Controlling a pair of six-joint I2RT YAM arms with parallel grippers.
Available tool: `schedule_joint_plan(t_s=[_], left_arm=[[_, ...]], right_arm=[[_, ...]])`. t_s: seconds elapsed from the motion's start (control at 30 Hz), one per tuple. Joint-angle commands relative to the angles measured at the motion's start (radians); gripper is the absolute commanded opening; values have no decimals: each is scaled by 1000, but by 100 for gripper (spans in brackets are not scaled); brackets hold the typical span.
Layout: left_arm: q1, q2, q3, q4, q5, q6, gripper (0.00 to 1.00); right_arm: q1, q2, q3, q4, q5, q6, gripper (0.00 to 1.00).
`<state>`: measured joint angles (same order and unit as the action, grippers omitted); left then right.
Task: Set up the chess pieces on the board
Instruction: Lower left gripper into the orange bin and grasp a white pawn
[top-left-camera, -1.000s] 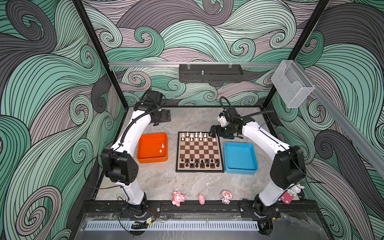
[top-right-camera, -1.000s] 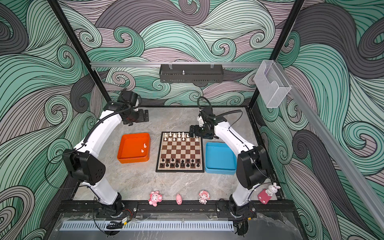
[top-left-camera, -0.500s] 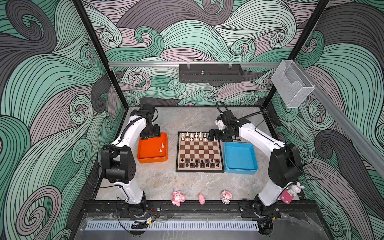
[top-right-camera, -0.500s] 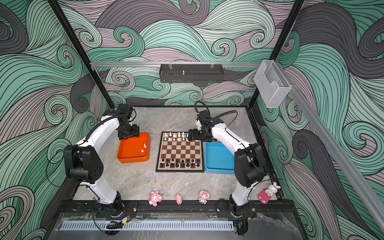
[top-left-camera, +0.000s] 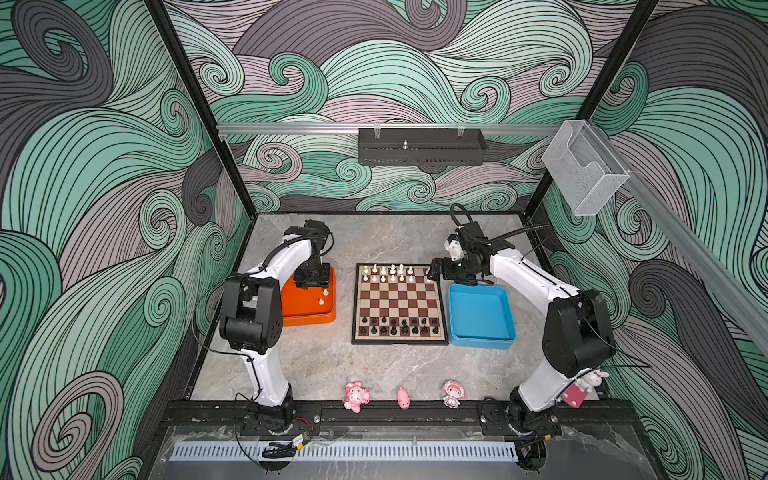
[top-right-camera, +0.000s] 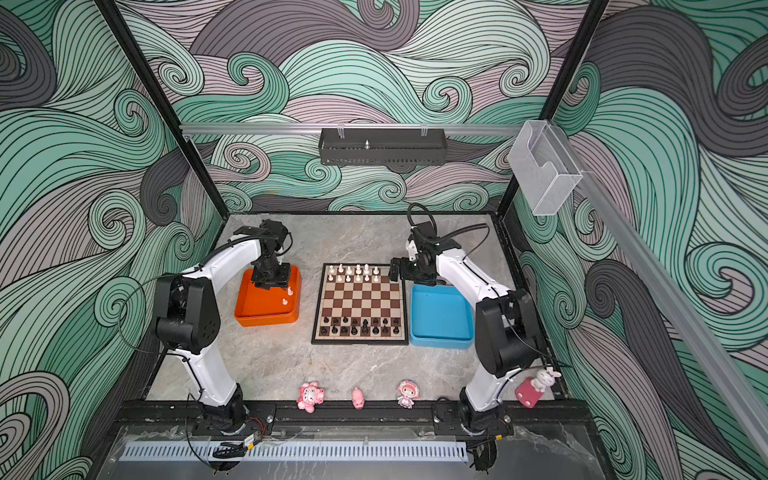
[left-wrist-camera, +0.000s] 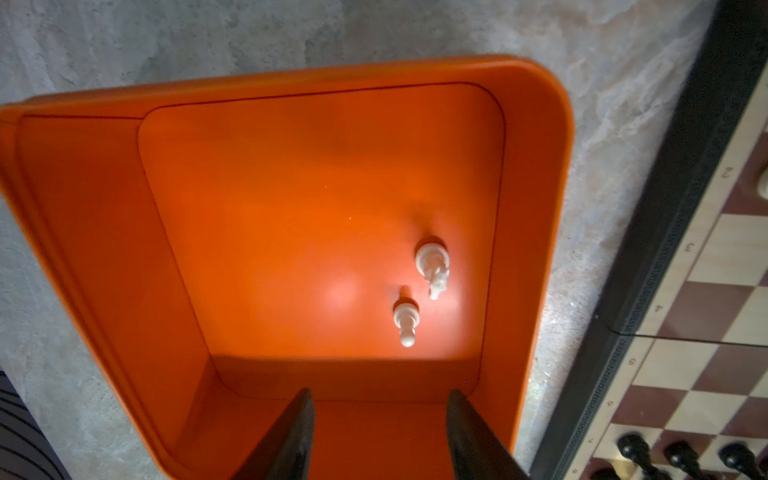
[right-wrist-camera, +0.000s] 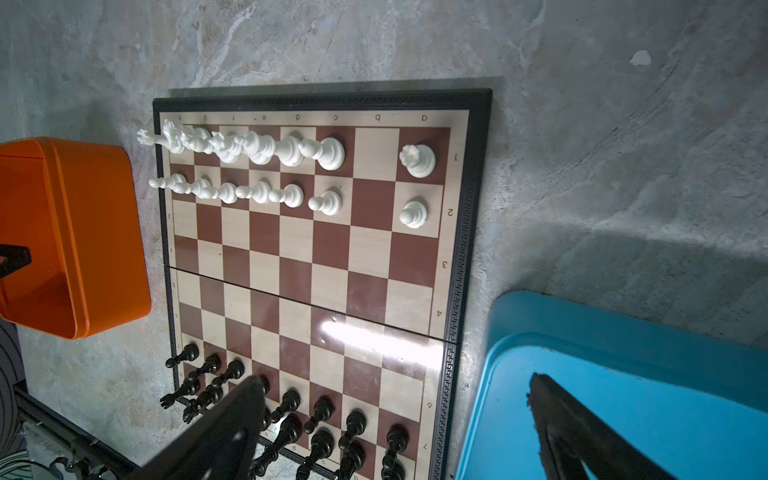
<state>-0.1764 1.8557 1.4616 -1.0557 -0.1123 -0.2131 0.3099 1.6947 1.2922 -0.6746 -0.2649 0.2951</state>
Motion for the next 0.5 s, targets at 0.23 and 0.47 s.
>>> schedule_joint_plan(t_s=[0.23, 0.47], left_arm=[[-22, 62, 7, 77, -4, 52, 49], [-42, 80, 3, 117, 3, 57, 46]], right_arm=[[-46, -40, -52, 21, -30, -22, 99], [-55, -39, -57, 23, -36, -24, 99]])
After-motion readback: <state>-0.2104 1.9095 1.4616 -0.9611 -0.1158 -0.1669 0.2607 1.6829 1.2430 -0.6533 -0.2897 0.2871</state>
